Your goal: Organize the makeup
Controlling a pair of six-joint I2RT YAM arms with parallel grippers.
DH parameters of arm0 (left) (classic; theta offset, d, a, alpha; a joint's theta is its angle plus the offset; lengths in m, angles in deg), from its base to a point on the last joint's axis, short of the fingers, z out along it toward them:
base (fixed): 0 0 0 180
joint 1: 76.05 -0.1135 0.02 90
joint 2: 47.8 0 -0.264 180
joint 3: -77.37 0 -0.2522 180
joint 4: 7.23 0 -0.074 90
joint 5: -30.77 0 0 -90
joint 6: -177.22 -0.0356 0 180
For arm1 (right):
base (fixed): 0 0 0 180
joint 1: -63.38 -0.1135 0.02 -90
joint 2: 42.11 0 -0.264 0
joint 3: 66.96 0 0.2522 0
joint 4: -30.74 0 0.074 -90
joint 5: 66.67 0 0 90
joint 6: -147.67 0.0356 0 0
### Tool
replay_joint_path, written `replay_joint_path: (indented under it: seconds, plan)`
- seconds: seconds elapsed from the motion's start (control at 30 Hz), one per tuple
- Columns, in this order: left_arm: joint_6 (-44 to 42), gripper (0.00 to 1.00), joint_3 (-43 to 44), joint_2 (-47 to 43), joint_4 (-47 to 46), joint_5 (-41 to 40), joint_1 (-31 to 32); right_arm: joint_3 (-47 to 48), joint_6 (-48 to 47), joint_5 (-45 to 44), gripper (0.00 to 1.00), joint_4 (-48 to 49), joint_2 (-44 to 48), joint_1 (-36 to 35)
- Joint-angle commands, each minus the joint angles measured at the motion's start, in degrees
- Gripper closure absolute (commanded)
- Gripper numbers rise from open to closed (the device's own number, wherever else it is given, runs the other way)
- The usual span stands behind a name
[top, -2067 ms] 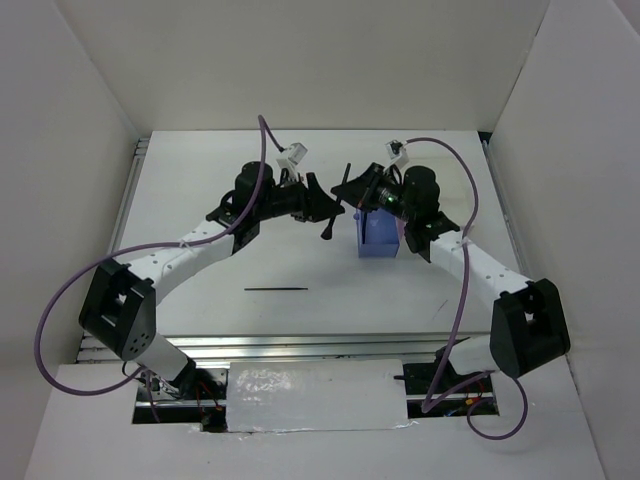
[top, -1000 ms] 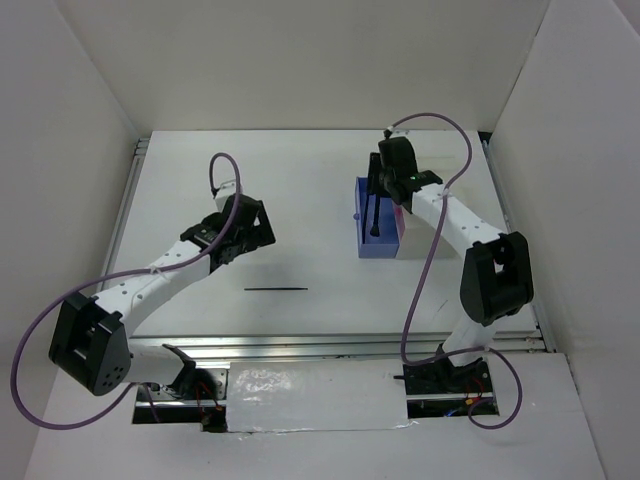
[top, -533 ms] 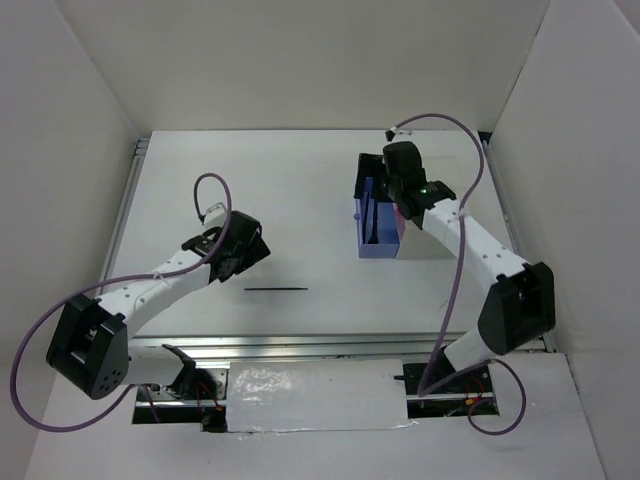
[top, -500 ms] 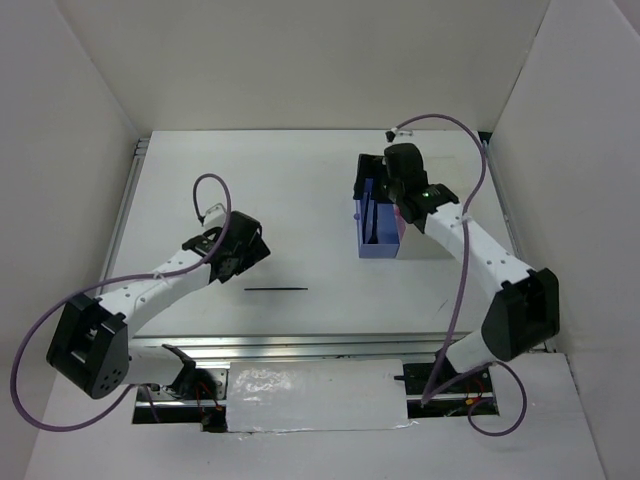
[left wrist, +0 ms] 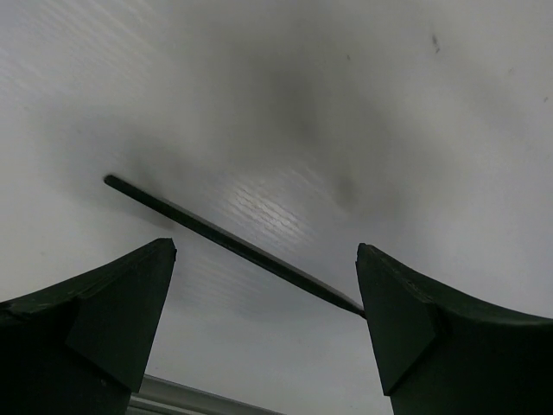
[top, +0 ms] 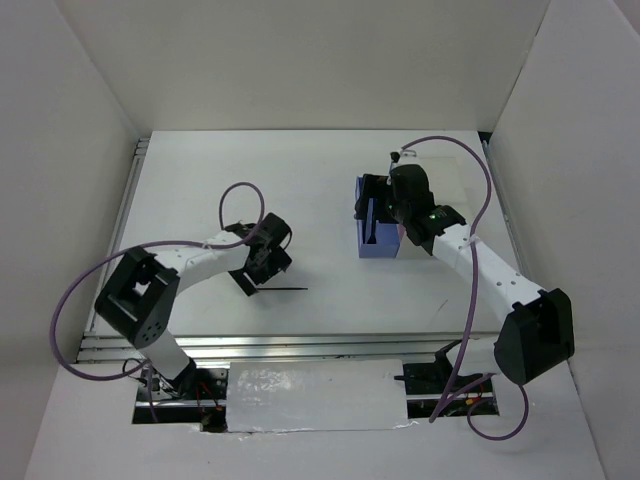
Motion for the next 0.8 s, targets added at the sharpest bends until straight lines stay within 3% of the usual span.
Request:
replay_joint_path:
  seconds: [0.0, 0.17, 0.47, 0.57, 0.6, 0.67, 0.77]
  plan:
    - [6.2, 0.01, 5.5, 5.0, 5.2, 3.3, 3.1, -0.1, 0.3, 1.3, 0.0, 3.5, 0.6, 0.0]
    - [9.2, 0.01, 11.2, 12.4, 10.4, 5.1, 6.0, -0.7, -0.3, 1.7, 0.0, 3.6, 1.9, -0.1]
    - [12.7, 0.06, 12.7, 17.5, 14.0, 6.3, 6.8, -3.1, -0.6, 1.8, 0.0, 5.4, 6.2, -0.1]
    - [13.2, 0.13, 12.9, 18.9, 14.6, 7.0, 6.8, -3.7, -0.6, 2.0, 0.0, 5.9, 7.4, 0.0]
    - [13.2, 0.27, 12.9, 19.3, 14.5, 7.1, 6.8, -3.9, -0.6, 2.0, 0.0, 6.0, 7.6, 0.0]
    - [13.6, 0.4, 12.8, 20.2, 14.5, 7.6, 6.8, -4.3, -0.8, 1.9, 0.0, 6.4, 8.7, -0.1]
    - [13.8, 0.42, 12.8, 21.1, 14.3, 8.0, 6.8, -4.9, -0.9, 1.6, 0.0, 6.7, 9.9, 0.0]
